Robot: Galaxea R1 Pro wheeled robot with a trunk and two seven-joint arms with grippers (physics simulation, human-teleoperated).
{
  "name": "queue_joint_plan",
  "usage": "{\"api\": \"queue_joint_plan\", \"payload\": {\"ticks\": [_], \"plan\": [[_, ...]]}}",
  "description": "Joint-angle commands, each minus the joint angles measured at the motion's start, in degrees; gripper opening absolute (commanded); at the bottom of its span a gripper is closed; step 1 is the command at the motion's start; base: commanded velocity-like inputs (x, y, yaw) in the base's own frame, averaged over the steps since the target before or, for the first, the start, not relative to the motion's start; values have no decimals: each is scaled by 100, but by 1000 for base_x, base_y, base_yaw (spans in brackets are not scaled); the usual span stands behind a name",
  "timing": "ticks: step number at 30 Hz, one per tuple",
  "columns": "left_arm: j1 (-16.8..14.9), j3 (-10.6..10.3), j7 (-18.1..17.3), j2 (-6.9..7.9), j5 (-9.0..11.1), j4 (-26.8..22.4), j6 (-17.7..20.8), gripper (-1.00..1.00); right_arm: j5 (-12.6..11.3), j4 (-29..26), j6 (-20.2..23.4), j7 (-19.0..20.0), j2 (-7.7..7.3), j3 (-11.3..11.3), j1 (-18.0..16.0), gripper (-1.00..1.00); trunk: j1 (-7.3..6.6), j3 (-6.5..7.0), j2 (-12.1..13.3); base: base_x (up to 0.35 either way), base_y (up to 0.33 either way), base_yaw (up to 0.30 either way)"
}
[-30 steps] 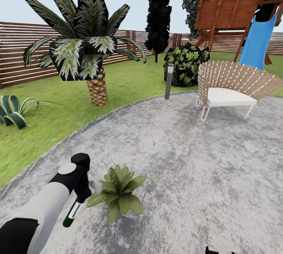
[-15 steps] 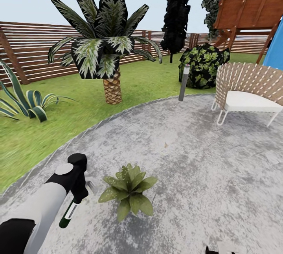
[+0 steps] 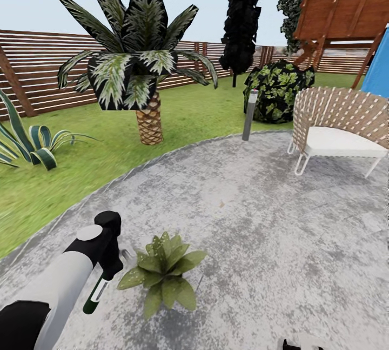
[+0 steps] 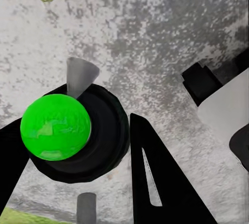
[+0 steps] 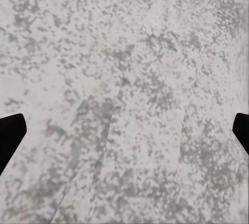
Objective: Pick up the pesticide atomizer in the garden and spray insectifuge to fully cover both potted plants in the garden.
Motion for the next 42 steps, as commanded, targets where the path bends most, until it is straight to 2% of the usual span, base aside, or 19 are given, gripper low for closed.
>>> {"api": "queue_joint_plan", "payload": {"ticks": [1, 14, 21, 26, 27, 29, 31, 33, 36, 40, 42], "plan": [[-3, -25, -54, 4, -35, -6, 60, -100, 60, 11, -21, -17, 3, -43, -5, 100, -1, -5, -2, -47, -273, 59], [0, -23, -54, 30, -40, -6, 61, -100, 59, 11, -23, -23, 7, -43, -5, 100, -1, -5, -2, -46, -273, 251], [14, -22, -54, 1, -35, 28, 68, -100, 59, 11, -23, -22, 7, -43, -5, 100, -1, -5, -2, 155, -204, 275], [254, -6, -52, 3, 4, 37, 164, -100, 59, 11, -23, -20, 7, -43, -5, 100, -1, -5, -2, 80, -23, 85], [340, 9, 84, 28, 22, 37, 175, -100, 59, 11, -23, -18, 7, -43, -5, 100, -1, -5, -2, 13, -4, 13], [443, 132, 344, 45, 43, 52, 183, -100, 59, 11, -23, -18, 7, -43, -5, 100, -1, -5, -2, 7, -2, 7], [542, 582, 759, 42, 72, 61, 183, -100, 59, 11, -23, -17, 7, -43, -5, 100, -1, -5, -2, 2, -1, 2], [567, 906, 1052, 0, 86, 63, 183, -100, 59, 11, -23, -19, 10, -43, -5, 100, -1, -5, -2, 0, 0, 15], [577, 1071, 1240, -83, 102, 54, 183, -100, 59, 11, -23, -18, 14, -43, -5, 100, -1, -5, -2, 0, 0, 144], [580, 1113, 1292, -194, 98, 24, 183, -100, 59, 11, -23, -19, 19, -43, -5, 100, -1, -5, -2, 0, 0, 249], [583, 1115, 1294, -202, 97, 23, 183, -100, 59, 11, -23, -19, 23, -43, -5, 100, -1, -5, -2, 0, 0, 272]]}}
